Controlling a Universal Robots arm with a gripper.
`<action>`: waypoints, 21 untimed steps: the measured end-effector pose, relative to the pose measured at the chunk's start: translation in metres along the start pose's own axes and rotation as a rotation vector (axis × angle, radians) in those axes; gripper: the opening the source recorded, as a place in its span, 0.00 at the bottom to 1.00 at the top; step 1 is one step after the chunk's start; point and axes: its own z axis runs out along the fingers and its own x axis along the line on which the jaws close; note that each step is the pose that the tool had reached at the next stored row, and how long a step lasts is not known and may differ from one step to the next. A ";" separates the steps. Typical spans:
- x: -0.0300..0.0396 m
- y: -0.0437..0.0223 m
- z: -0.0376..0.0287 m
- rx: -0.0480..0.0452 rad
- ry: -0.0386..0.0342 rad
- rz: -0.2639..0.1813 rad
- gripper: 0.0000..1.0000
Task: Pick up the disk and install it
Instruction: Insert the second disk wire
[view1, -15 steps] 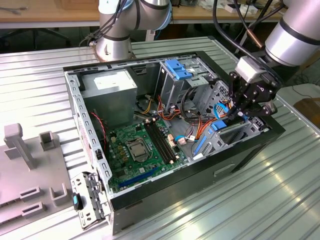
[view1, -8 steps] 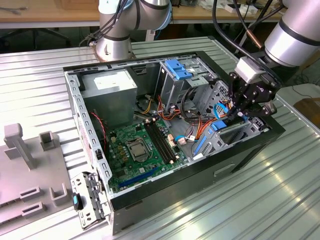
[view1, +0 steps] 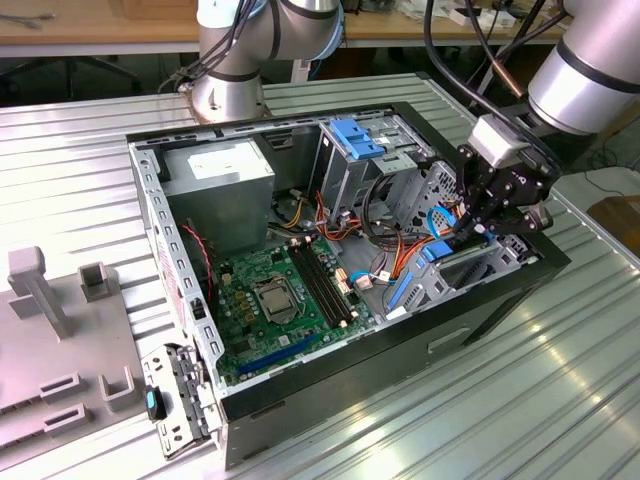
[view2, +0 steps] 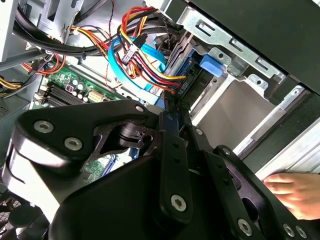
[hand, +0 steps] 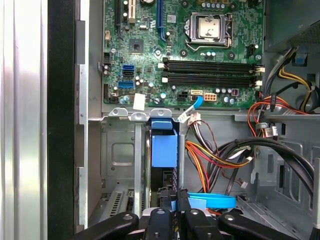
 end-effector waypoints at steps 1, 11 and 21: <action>0.0000 0.0000 0.0002 0.0000 -0.0003 0.000 0.16; 0.0001 0.0000 0.0024 0.0001 -0.0035 0.000 0.16; 0.0001 0.0000 0.0026 0.0002 -0.0046 0.000 0.16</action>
